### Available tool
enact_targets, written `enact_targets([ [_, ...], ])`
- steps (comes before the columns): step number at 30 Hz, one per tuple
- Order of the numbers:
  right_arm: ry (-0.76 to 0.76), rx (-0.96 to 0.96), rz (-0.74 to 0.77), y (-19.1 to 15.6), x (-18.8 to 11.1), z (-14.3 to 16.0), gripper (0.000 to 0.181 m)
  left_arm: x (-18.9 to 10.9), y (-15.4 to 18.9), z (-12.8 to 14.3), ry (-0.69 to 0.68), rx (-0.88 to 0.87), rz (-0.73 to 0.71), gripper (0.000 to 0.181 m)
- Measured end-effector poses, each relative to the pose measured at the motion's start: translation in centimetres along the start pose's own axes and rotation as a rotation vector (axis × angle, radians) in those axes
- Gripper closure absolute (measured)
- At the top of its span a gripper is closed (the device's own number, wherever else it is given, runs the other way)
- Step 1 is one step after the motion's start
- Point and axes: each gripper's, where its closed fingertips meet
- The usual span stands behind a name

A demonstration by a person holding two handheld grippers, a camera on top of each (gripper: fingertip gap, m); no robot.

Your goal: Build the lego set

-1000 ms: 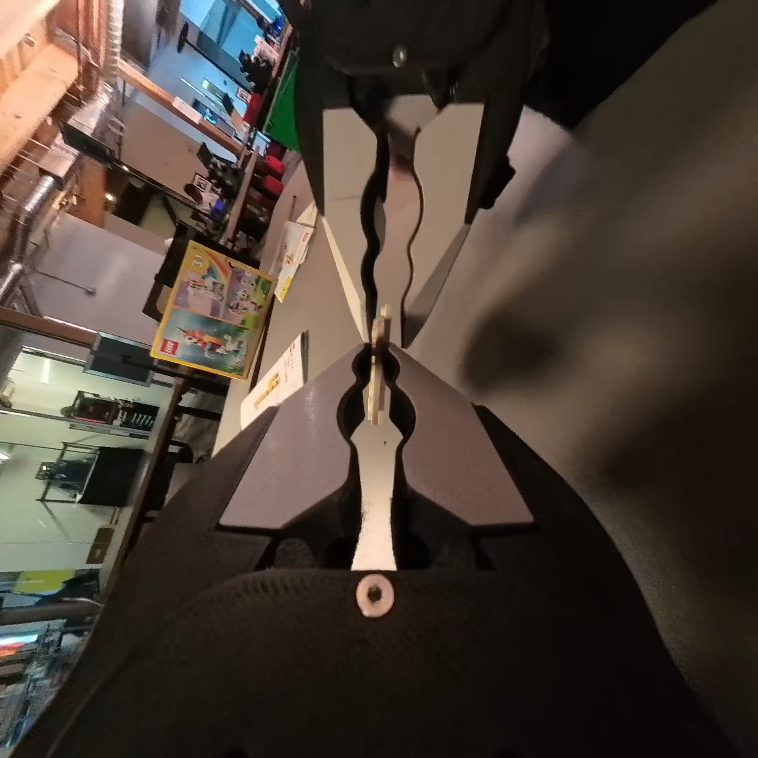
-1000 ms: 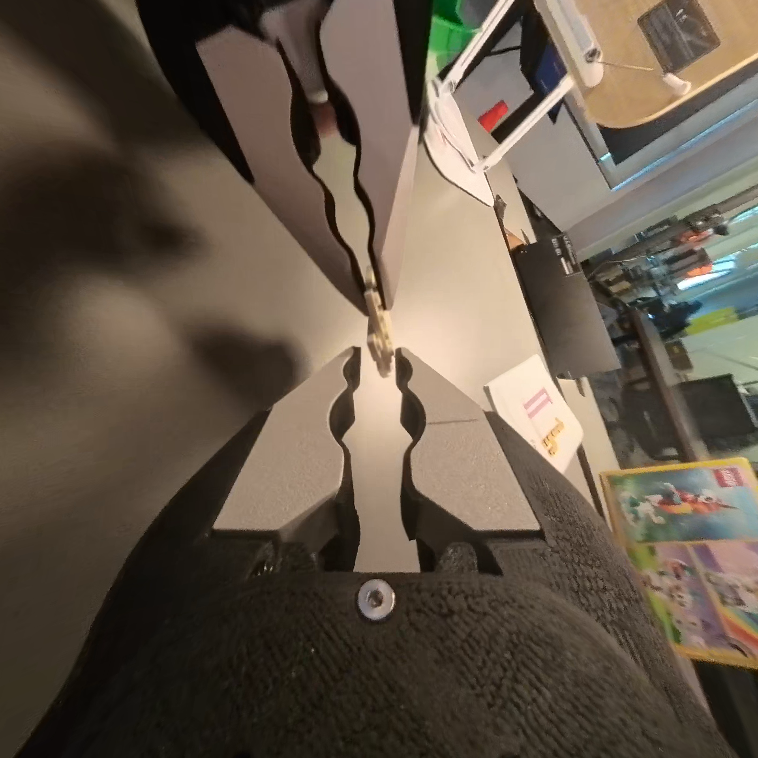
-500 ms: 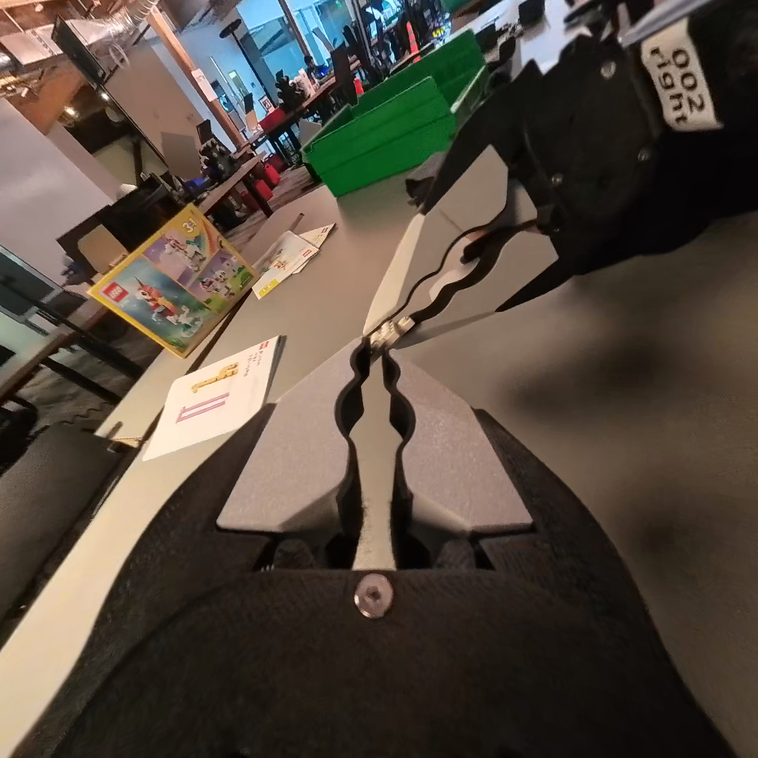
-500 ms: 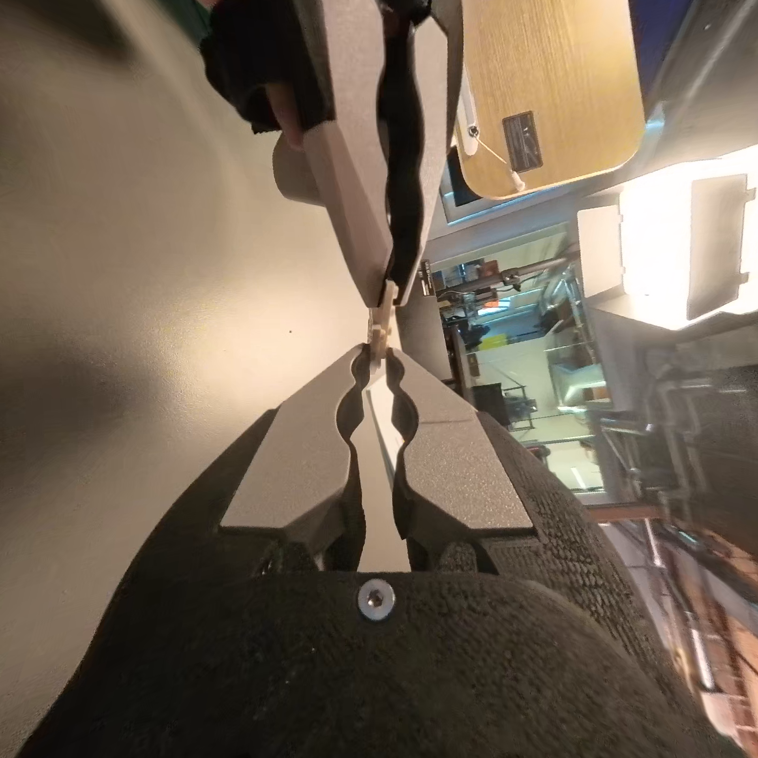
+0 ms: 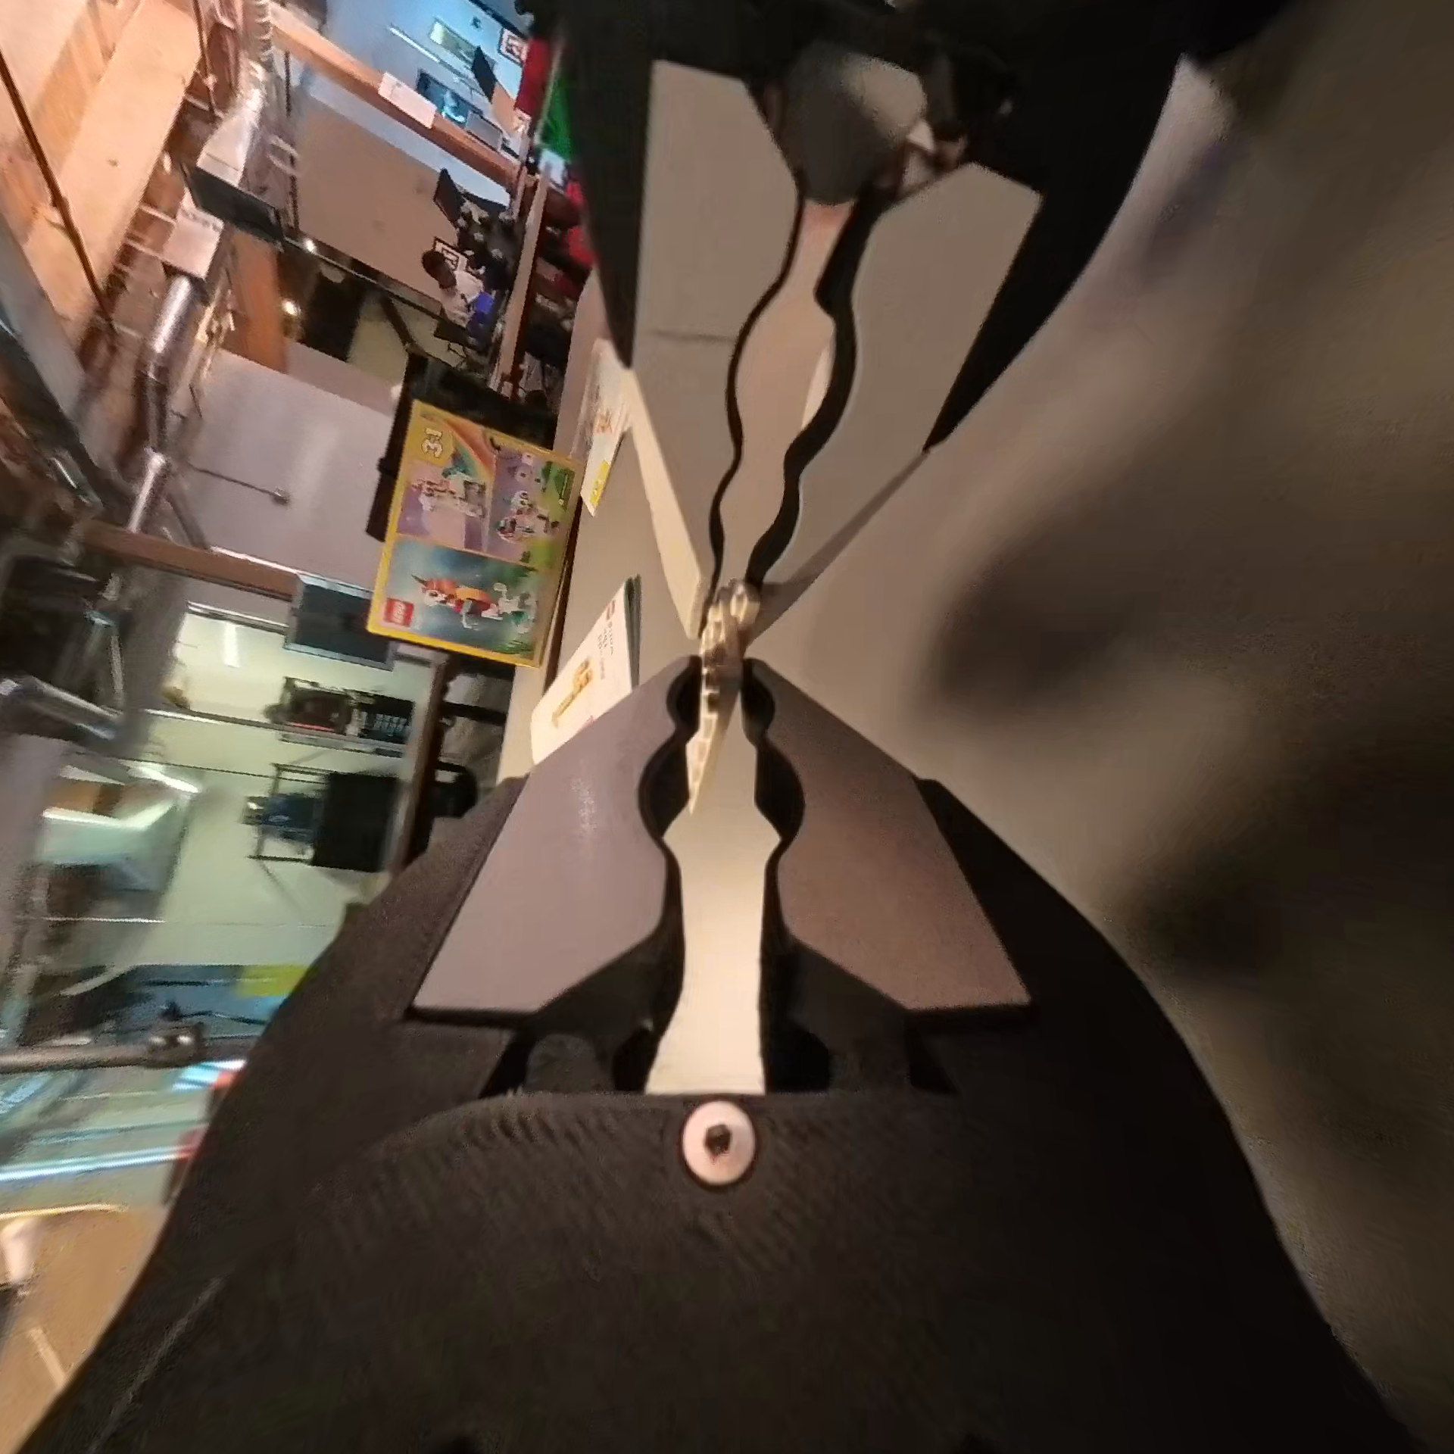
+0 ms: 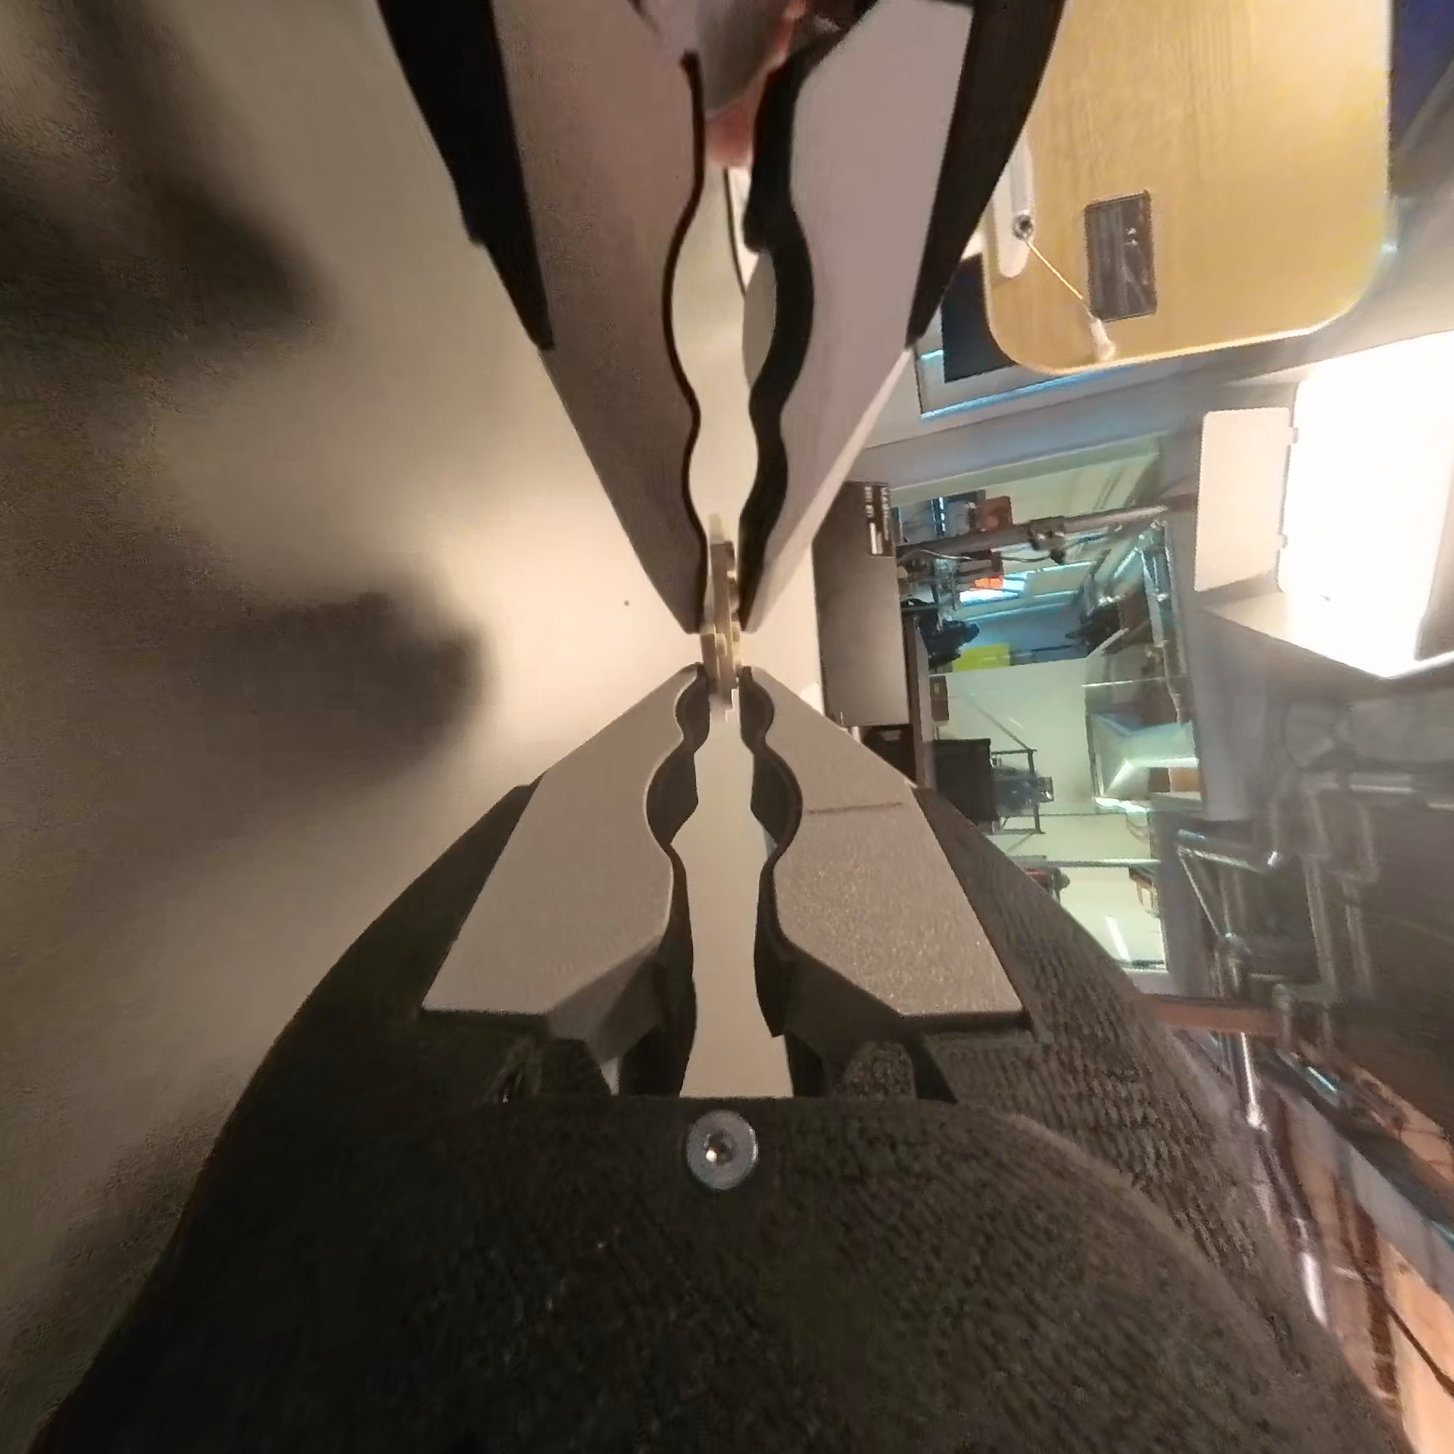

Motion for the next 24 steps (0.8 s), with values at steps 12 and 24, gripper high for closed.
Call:
enact_targets([
  [12, 0.023, 0.143, -0.065, -0.6, 0.1, 0.1, 0.178, -0.7, 0.3, -0.2, 0.042, -0.075, 0.082, 0.174],
  [24, 0.082, -0.025, 0.104, 1.3, -1.0, -2.0, 0.178, -2.7, -1.4, -2.1, 0.216, -0.534, 0.189, 0.174],
])
Point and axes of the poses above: each gripper's, where its closed fingertips meet, x out along the fingers, z out of its underside, y = z × x across the jaws, and after that the axes turned 4 degrees about y, right-handed
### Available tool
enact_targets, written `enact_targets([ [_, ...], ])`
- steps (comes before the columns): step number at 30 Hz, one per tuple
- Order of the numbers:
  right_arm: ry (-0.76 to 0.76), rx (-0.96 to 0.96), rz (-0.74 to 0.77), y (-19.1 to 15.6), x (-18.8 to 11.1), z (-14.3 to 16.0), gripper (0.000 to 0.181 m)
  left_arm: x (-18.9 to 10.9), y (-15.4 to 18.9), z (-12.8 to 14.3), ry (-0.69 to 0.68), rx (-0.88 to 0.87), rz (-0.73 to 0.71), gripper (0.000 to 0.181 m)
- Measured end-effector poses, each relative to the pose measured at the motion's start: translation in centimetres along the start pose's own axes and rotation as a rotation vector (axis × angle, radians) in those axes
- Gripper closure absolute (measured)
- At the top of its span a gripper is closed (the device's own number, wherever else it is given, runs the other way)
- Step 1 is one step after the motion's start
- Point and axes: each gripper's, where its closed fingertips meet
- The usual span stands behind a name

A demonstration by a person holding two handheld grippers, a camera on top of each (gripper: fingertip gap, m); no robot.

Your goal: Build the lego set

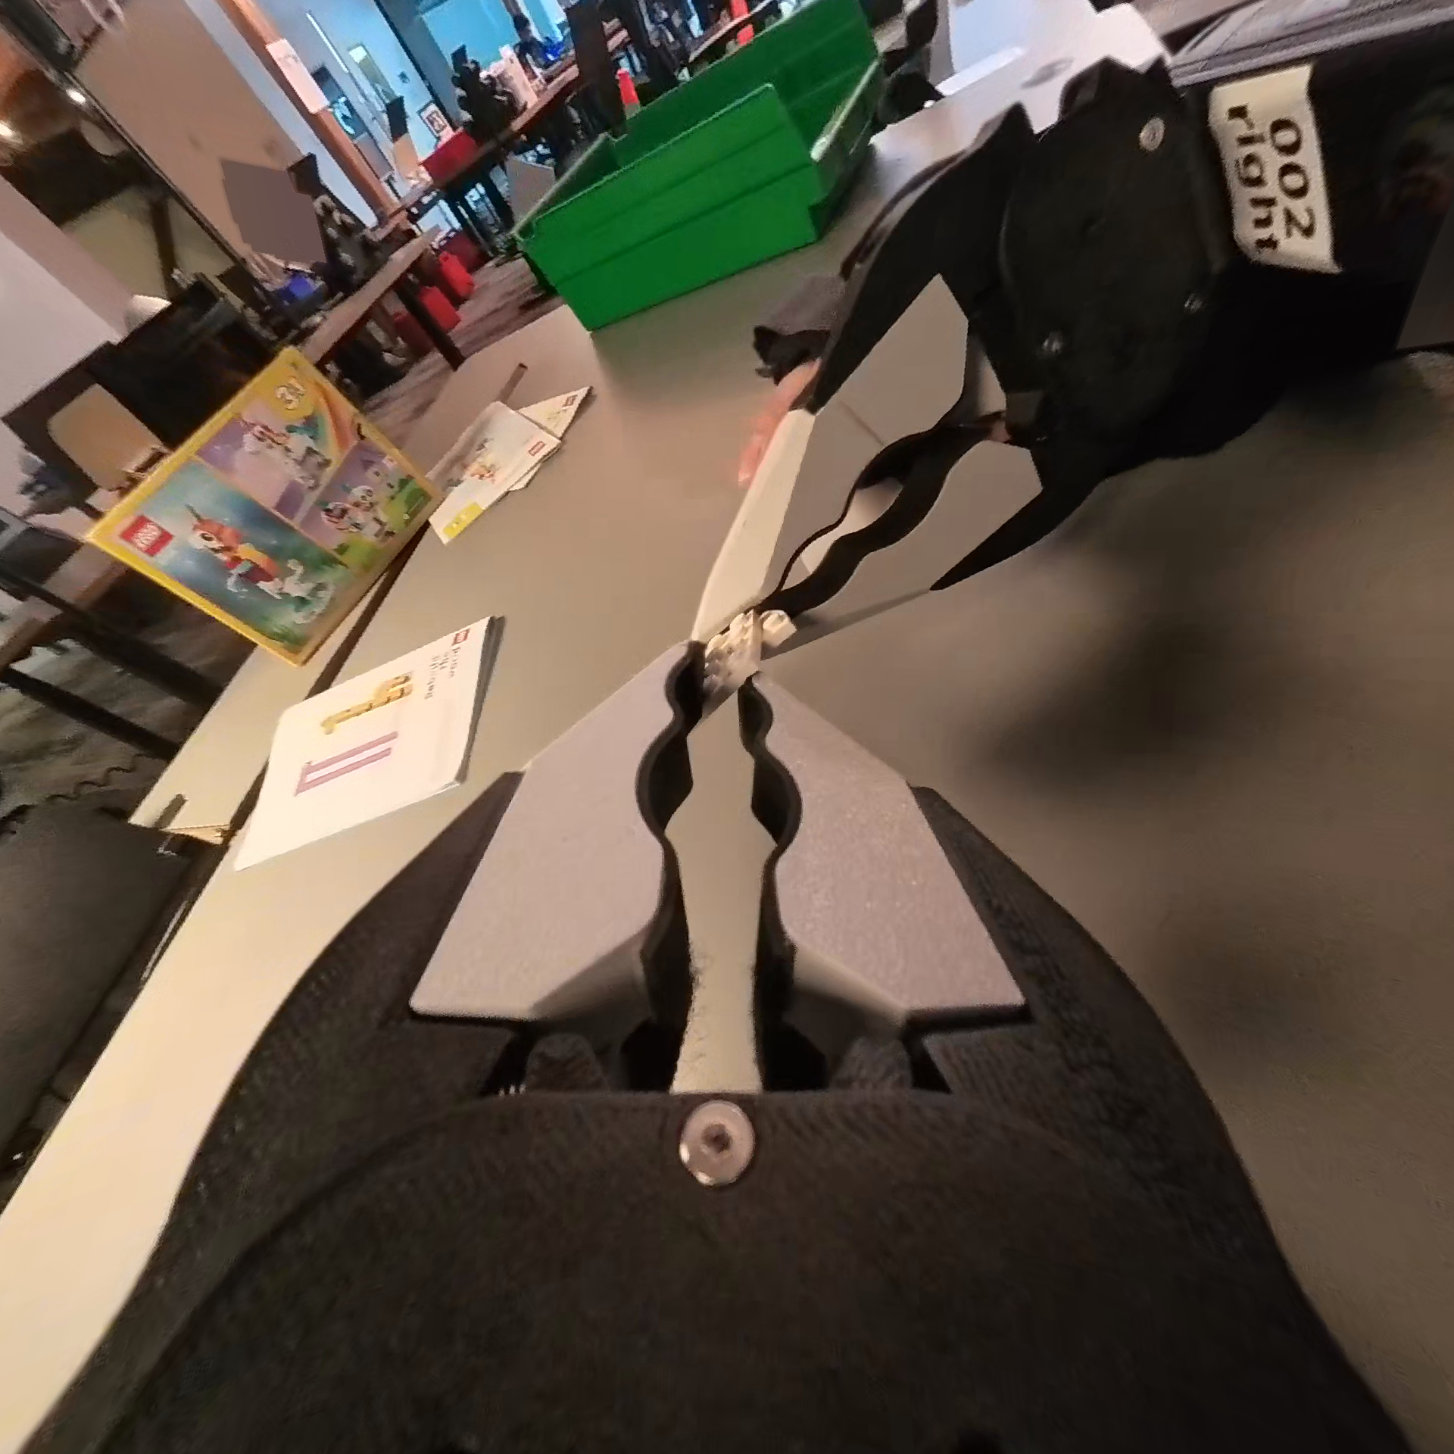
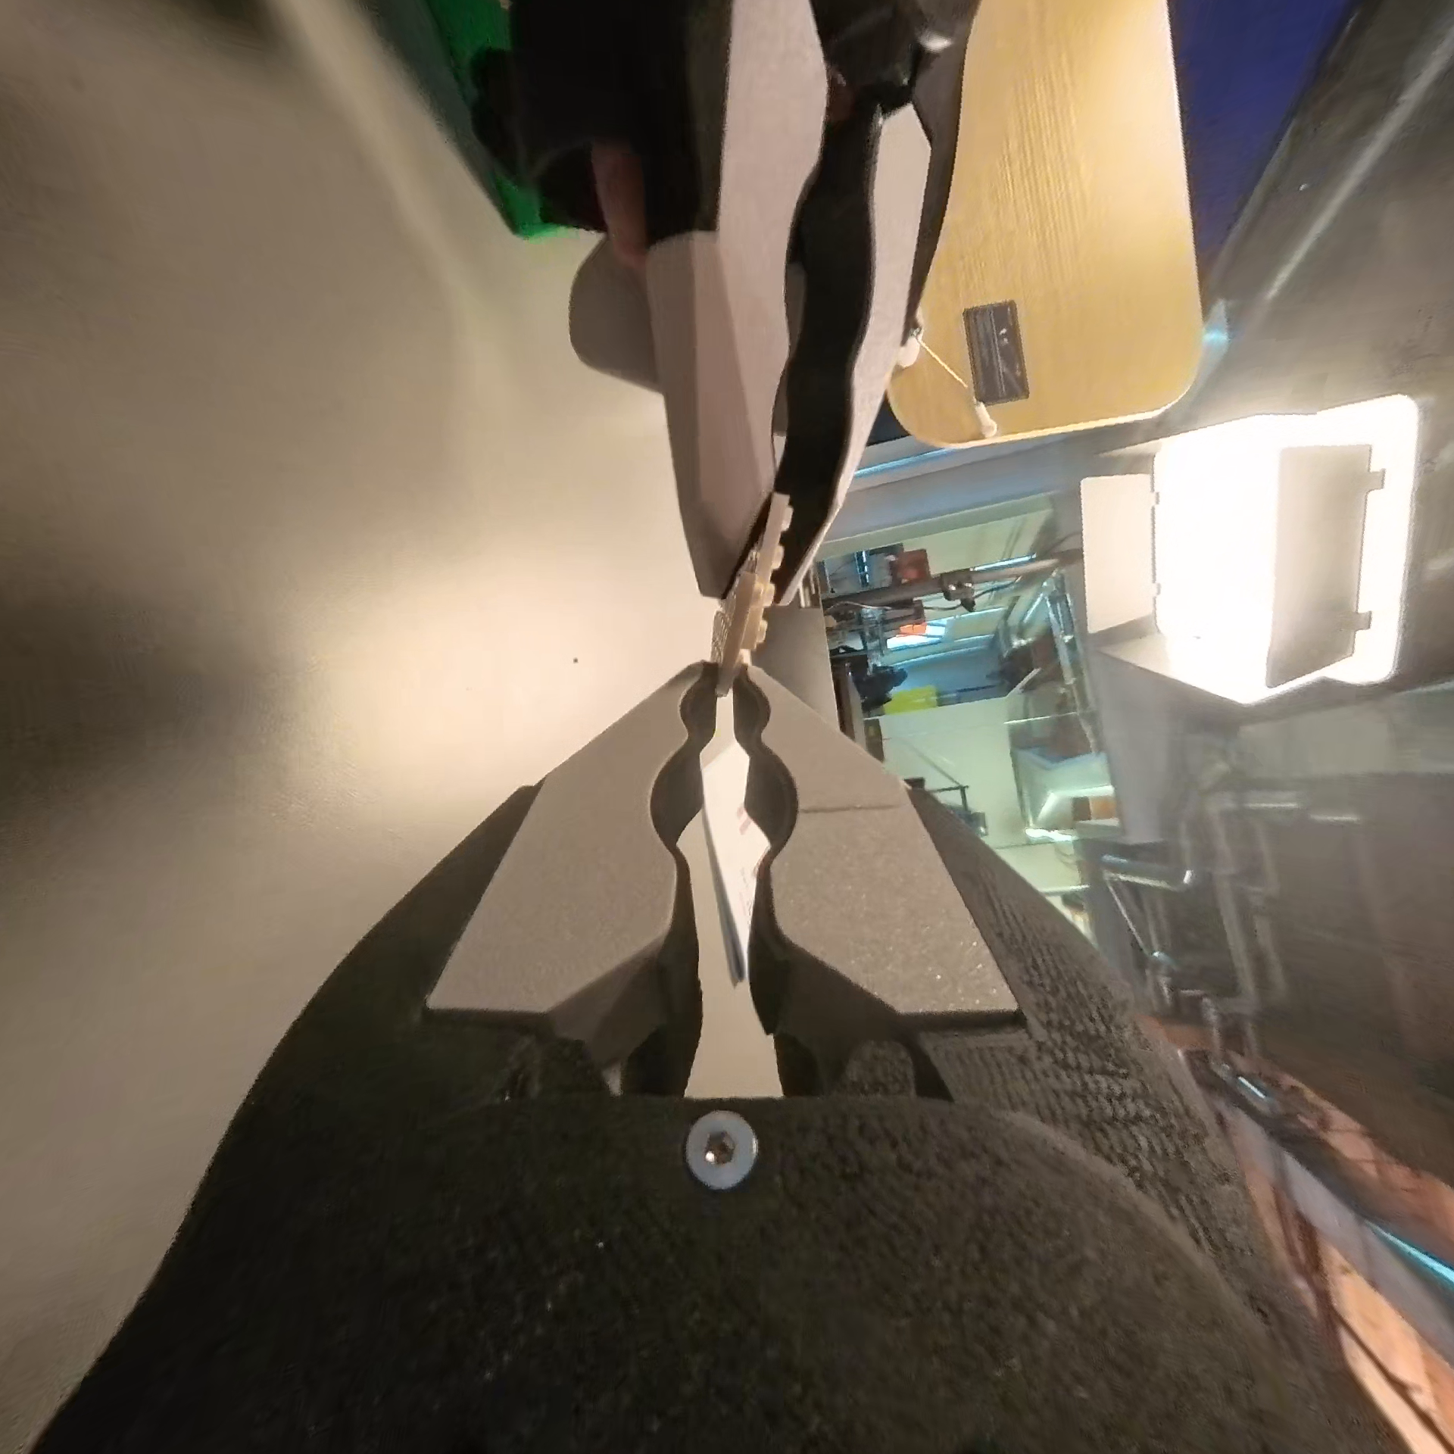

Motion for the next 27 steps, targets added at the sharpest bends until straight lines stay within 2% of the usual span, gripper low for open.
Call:
enact_targets([
  [6, 0.039, -0.074, -0.031, -1.2, -0.4, -0.8, 0.178, -0.5, 1.2, 0.4, -0.034, -0.049, 0.108, 0.174],
  [10, 0.06, -0.129, -0.04, -1.7, -0.8, -1.2, 0.178, -0.8, 1.8, 0.5, -0.013, -0.198, 0.196, 0.173],
  [14, 0.056, -0.122, -0.045, -1.8, -0.7, -1.0, 0.178, -0.6, 1.7, 0.7, -0.016, -0.226, 0.197, 0.173],
  [19, -0.018, 0.114, -0.095, -1.8, 0.1, 0.7, 0.175, 0.5, 0.7, 1.8, -0.076, -0.009, 0.048, 0.174],
  [23, -0.054, 0.233, -0.108, -1.6, 0.3, 1.2, 0.174, 0.7, 0.3, 1.8, -0.076, 0.09, -0.011, 0.174],
  [27, -0.069, 0.326, -0.151, -2.1, 0.5, 1.5, 0.154, 0.9, -0.3, 1.8, -0.104, 0.193, -0.085, 0.174],
])
Point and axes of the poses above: each gripper's, where its closed fingertips meet, x out along the fingers, z out of its underside, y = z × x across the jaws, and after that the axes turned 4 degrees about y, right-handed
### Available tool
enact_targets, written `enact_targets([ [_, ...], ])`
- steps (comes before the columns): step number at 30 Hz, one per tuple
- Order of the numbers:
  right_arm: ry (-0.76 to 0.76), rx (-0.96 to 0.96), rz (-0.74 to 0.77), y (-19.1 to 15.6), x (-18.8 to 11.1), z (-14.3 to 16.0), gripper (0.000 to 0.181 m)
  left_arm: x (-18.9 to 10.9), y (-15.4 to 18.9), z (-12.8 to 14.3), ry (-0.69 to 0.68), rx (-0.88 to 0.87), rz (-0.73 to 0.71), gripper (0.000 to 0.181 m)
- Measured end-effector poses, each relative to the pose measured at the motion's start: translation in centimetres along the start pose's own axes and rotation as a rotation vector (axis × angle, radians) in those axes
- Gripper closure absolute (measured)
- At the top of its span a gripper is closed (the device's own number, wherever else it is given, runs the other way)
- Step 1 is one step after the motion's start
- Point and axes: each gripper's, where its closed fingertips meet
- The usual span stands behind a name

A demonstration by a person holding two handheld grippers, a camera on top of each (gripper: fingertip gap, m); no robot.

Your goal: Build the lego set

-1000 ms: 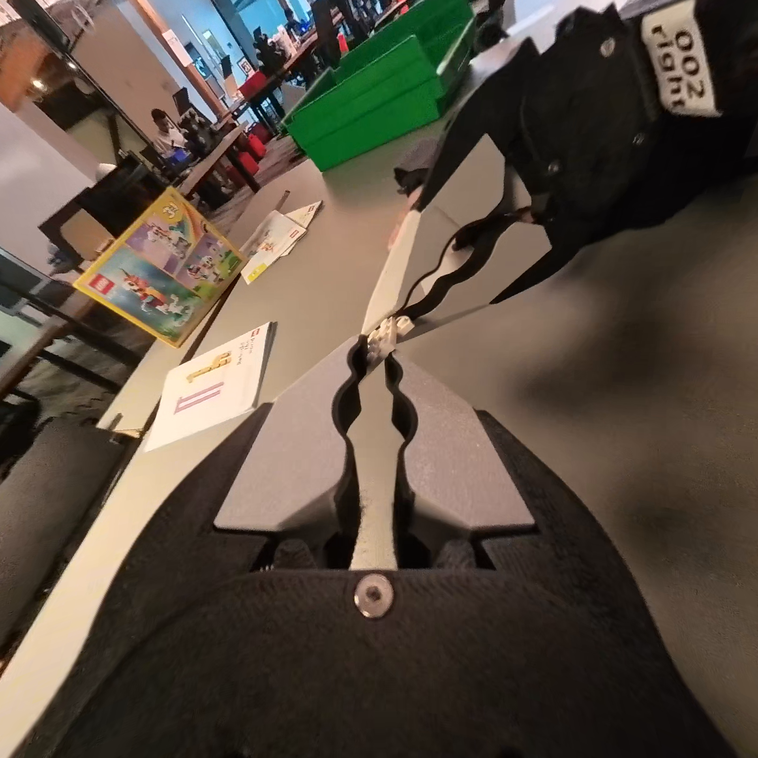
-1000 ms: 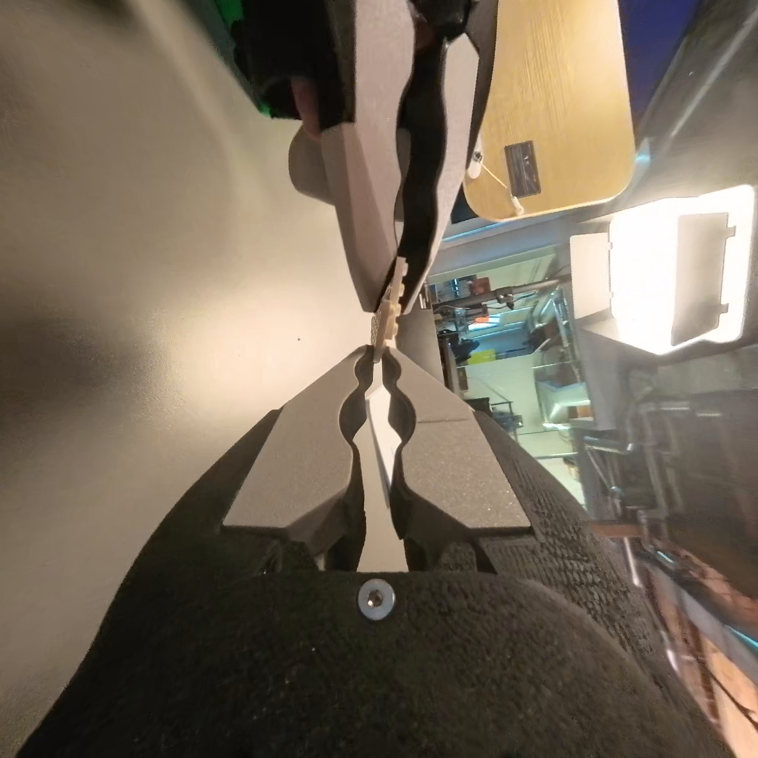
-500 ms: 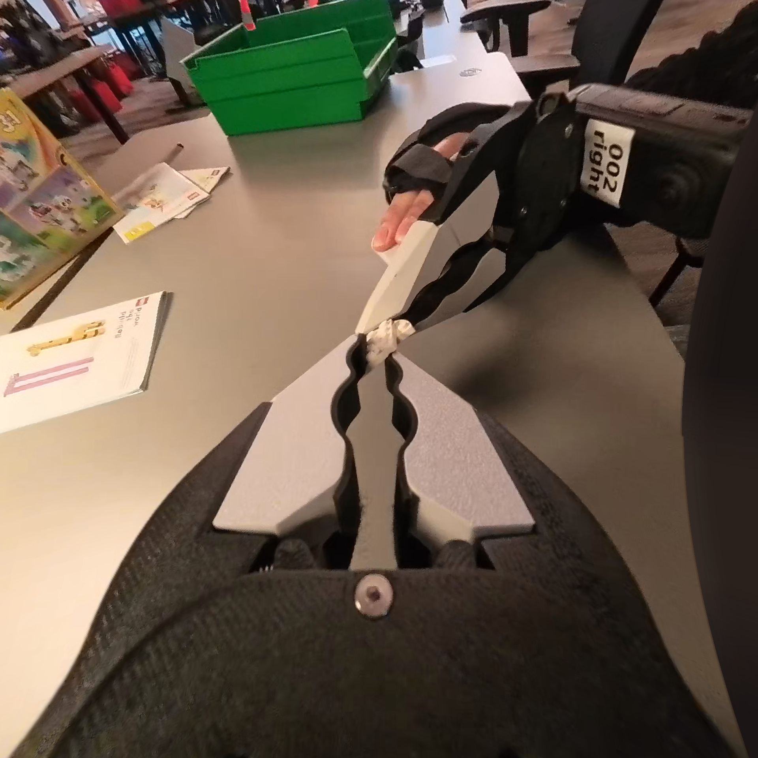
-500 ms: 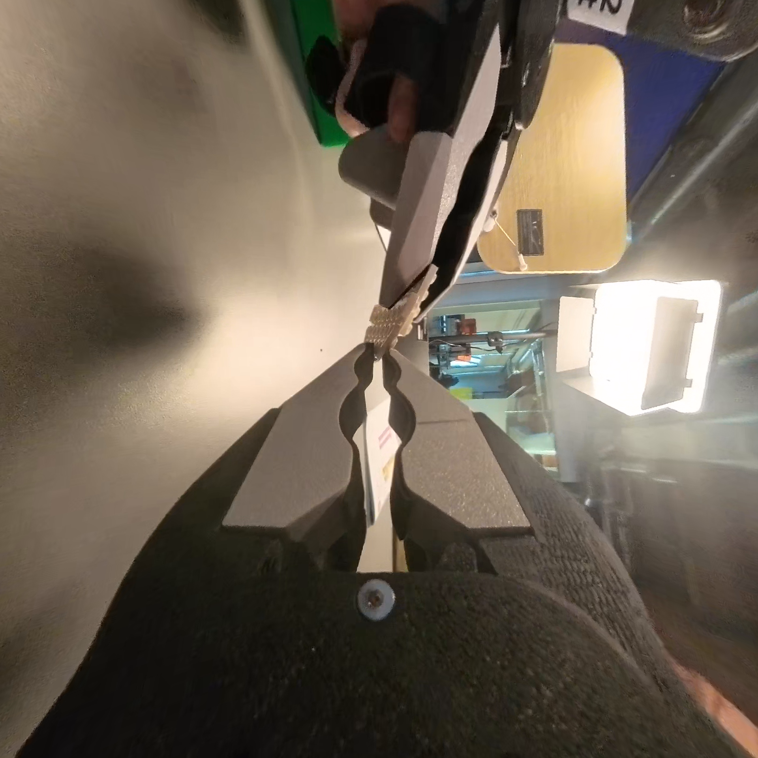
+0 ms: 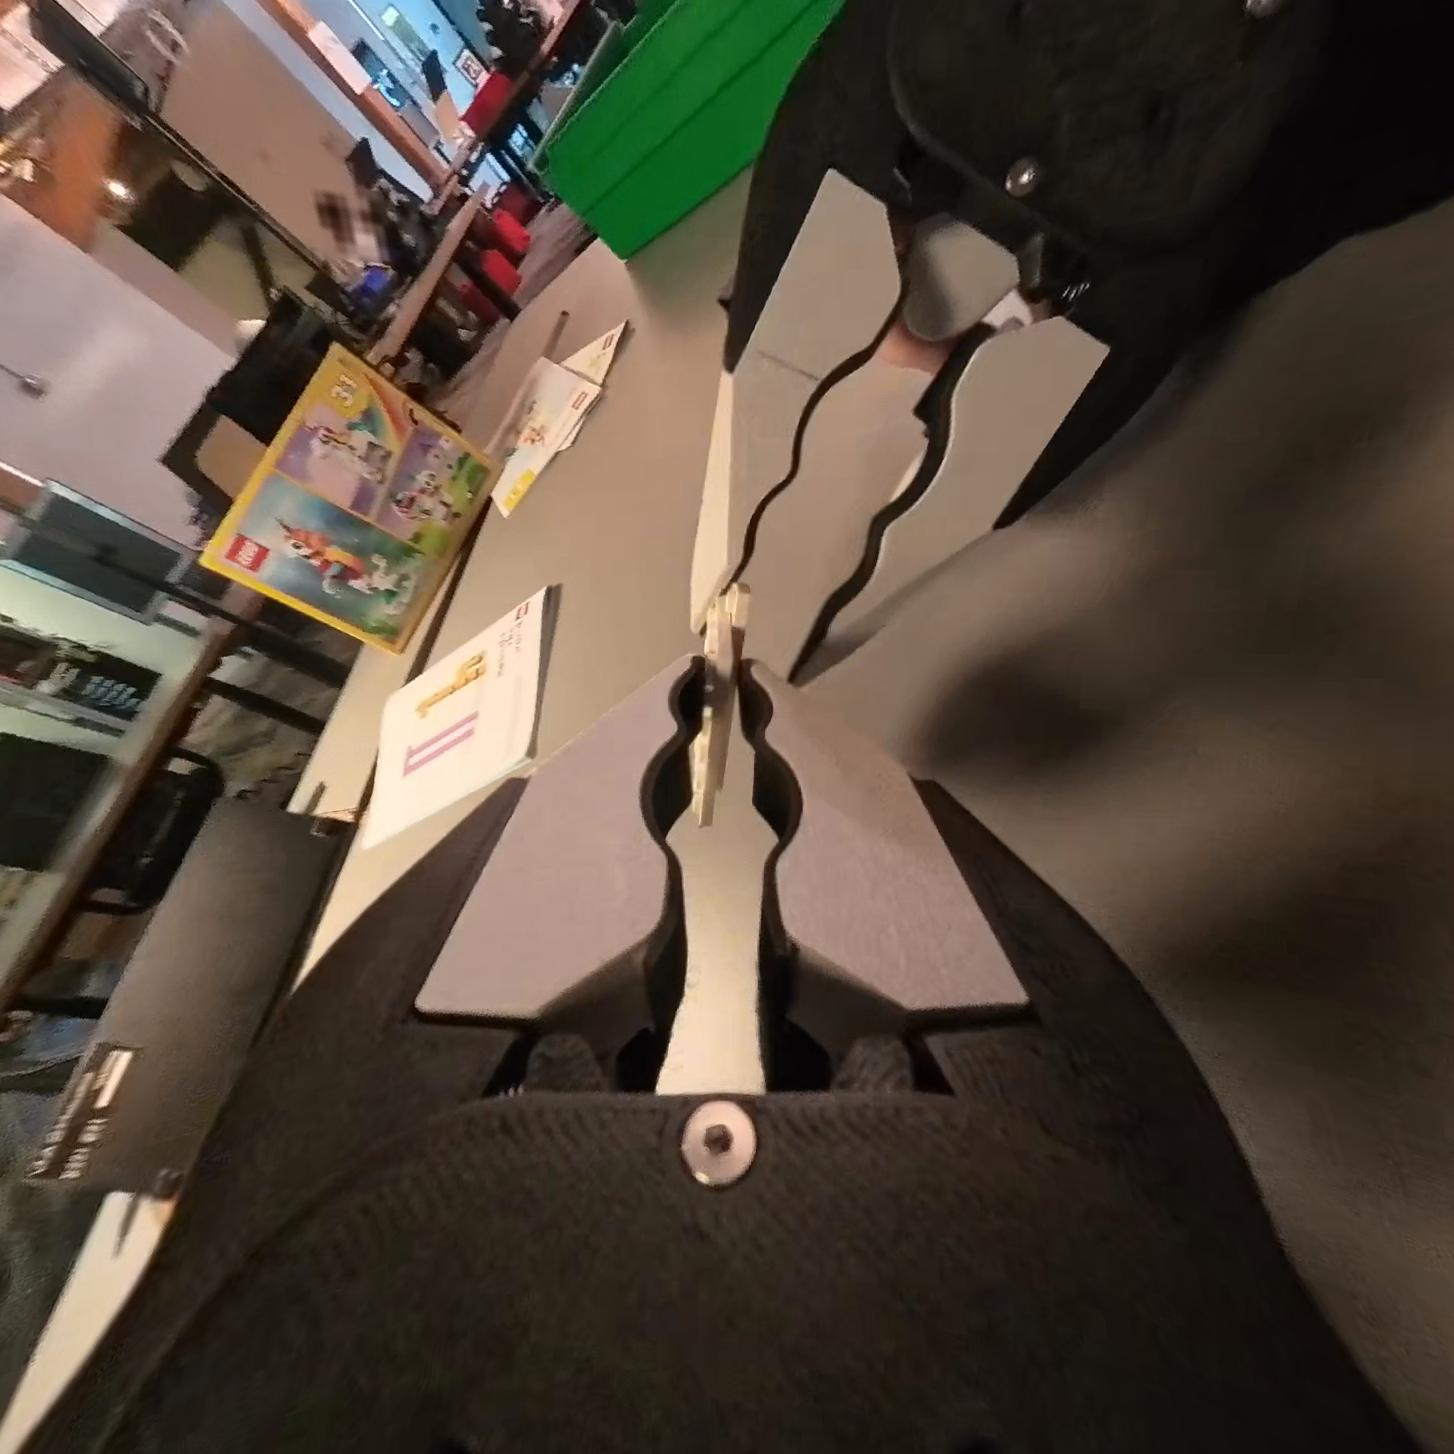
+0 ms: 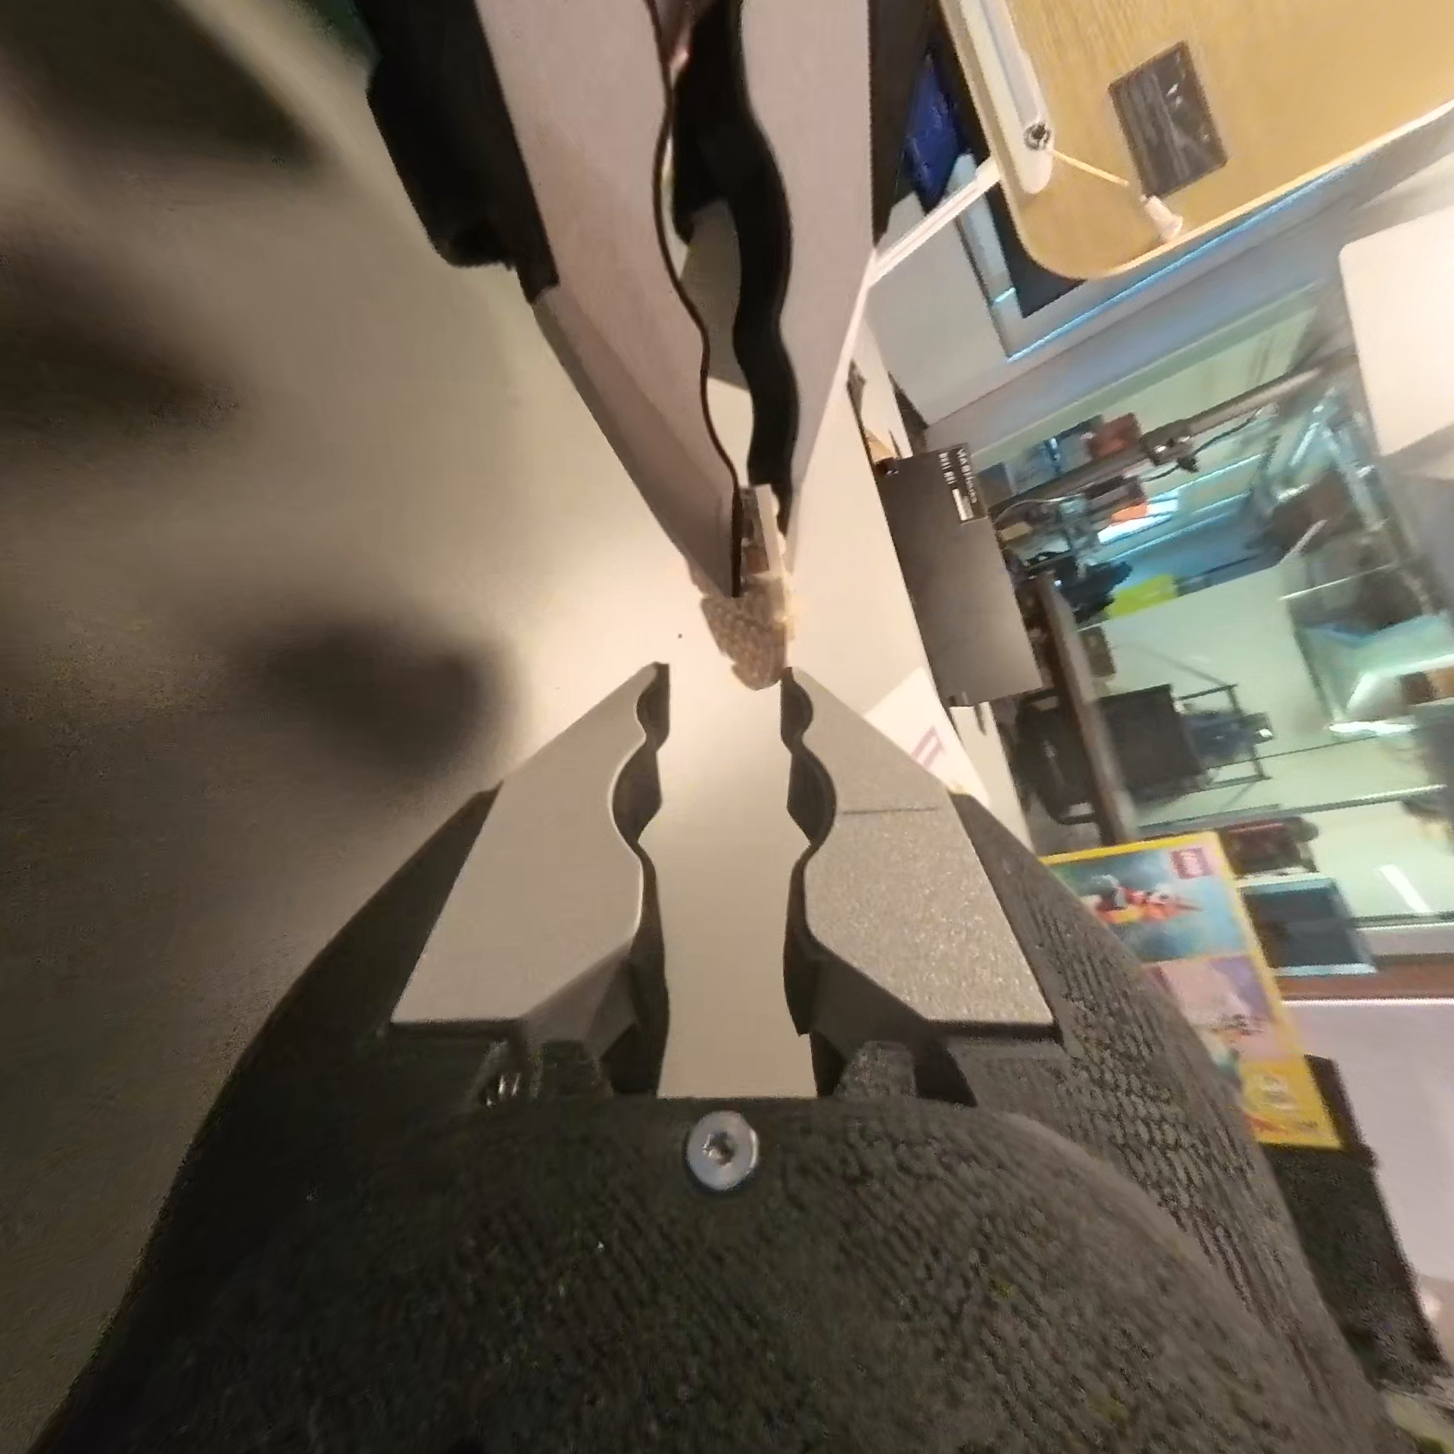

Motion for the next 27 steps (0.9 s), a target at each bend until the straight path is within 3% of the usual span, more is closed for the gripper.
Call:
enact_targets([
  [4, -0.026, 0.041, -0.005, 0.0, 0.4, 0.3, 0.146, 0.1, 0.3, -0.2, 0.001, 0.049, -0.002, 0.174],
  [6, -0.047, 0.031, 0.017, 0.2, 0.5, 0.6, 0.15, 0.2, 0.6, -0.2, -0.001, 0.079, 0.006, 0.174],
  [9, -0.048, -0.019, 0.028, 0.2, 0.5, 0.4, 0.174, 0.3, 1.0, -0.6, 0.011, 0.111, 0.012, 0.174],
  [13, -0.084, -0.082, 0.047, 0.4, 0.5, 0.8, 0.178, 0.5, 0.9, -0.4, 0.003, 0.1, -0.01, 0.172],
  [19, -0.17, -0.178, 0.014, -0.4, 0.7, 2.4, 0.179, 0.3, 0.8, 0.2, -0.074, 0.278, -0.051, 0.155],
  [24, -0.191, -0.203, -0.002, -0.8, 0.9, 2.5, 0.178, 0.6, 1.7, 1.0, -0.171, 0.566, -0.045, 0.176],
  [27, -0.203, -0.299, 0.007, -1.2, 0.9, 2.5, 0.179, 0.5, 2.1, 1.2, -0.218, 0.498, 0.012, 0.177],
])
Point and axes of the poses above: each gripper's, where its closed fingertips meet, x out along the fingers, z out of its underside, y = z × x across the jaws, and after that the axes turned 4 degrees about y, right-handed
